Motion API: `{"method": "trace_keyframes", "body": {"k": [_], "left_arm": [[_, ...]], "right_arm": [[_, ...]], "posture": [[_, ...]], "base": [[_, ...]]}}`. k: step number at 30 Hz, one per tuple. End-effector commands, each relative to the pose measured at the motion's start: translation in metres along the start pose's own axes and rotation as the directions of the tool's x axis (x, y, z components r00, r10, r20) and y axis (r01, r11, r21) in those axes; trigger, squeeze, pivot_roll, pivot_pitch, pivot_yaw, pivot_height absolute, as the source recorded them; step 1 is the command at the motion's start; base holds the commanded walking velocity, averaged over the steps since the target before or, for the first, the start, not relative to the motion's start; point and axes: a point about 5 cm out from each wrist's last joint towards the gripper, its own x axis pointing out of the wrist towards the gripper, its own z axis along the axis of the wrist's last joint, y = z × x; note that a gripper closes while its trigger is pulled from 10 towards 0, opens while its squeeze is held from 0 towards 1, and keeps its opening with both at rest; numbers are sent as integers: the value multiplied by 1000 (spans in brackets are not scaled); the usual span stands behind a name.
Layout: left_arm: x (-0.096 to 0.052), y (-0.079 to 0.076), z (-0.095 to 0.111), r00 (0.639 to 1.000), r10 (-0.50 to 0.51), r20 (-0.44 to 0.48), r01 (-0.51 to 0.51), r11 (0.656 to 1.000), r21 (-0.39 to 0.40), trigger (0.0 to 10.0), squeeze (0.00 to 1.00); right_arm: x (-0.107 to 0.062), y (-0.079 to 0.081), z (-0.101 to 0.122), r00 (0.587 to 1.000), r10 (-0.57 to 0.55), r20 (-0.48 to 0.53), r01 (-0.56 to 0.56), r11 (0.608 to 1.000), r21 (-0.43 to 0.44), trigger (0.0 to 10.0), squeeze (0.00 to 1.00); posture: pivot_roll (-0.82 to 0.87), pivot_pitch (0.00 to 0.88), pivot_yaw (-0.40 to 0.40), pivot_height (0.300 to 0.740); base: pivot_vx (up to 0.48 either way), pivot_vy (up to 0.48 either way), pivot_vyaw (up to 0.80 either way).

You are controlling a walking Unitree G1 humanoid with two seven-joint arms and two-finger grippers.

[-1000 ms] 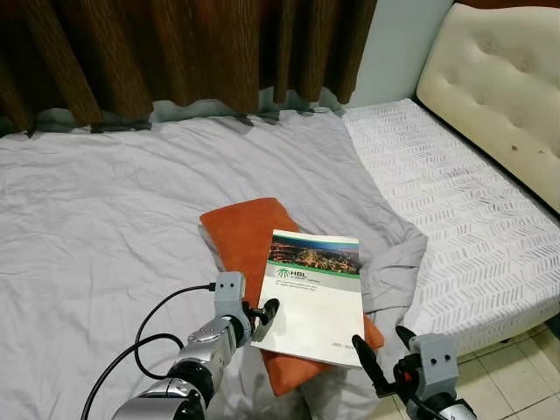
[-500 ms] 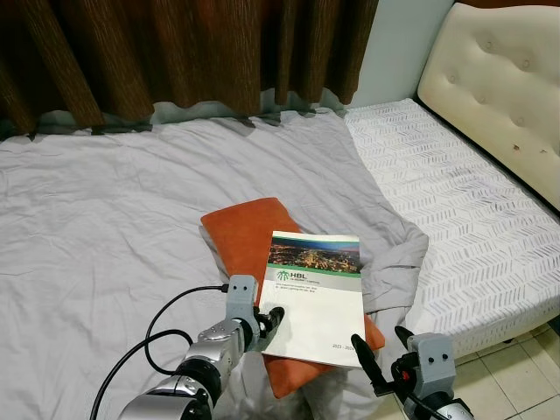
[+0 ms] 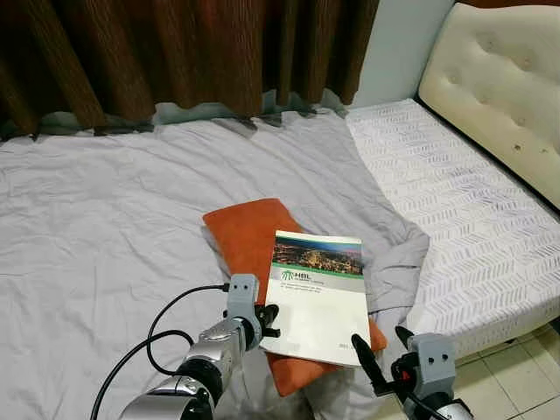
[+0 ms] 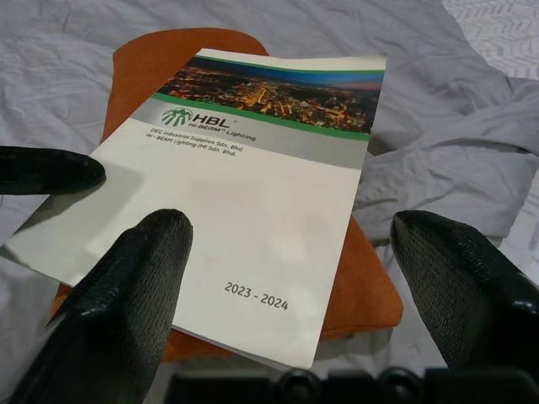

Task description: Clean up the room

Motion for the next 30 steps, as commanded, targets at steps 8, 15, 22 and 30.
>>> {"method": "trace_keyframes", "body": {"k": [8, 15, 22, 30], "left_arm": [[-8, 22, 36, 989, -16, 147, 12, 999, 31, 0, 0], [-40, 70, 81, 934, -11, 356, -32, 993, 115, 0, 0], [-64, 66, 118, 855, -70, 514, -59, 971, 231, 0, 0], [-92, 51, 137, 755, 2, 656, -278, 906, 318, 0, 0]], "right_arm": [[0, -7, -4, 1000, -23, -18, 23, 1000, 1, 10000, 0], [12, -7, -1, 1000, -2, -2, 2, 1000, 1, 10000, 0], [28, -5, 3, 999, 35, 12, -35, 999, -5, 10000, 0], [40, -7, 10, 998, 17, 61, -18, 1000, 12, 10000, 0]], "posture": [[-150, 145, -25, 740], [-76, 112, -39, 740], [-24, 76, -55, 740], [2, 26, -43, 740]], "base": [[0, 0, 0], [0, 0, 0], [0, 0, 0], [0, 0, 0]]}}
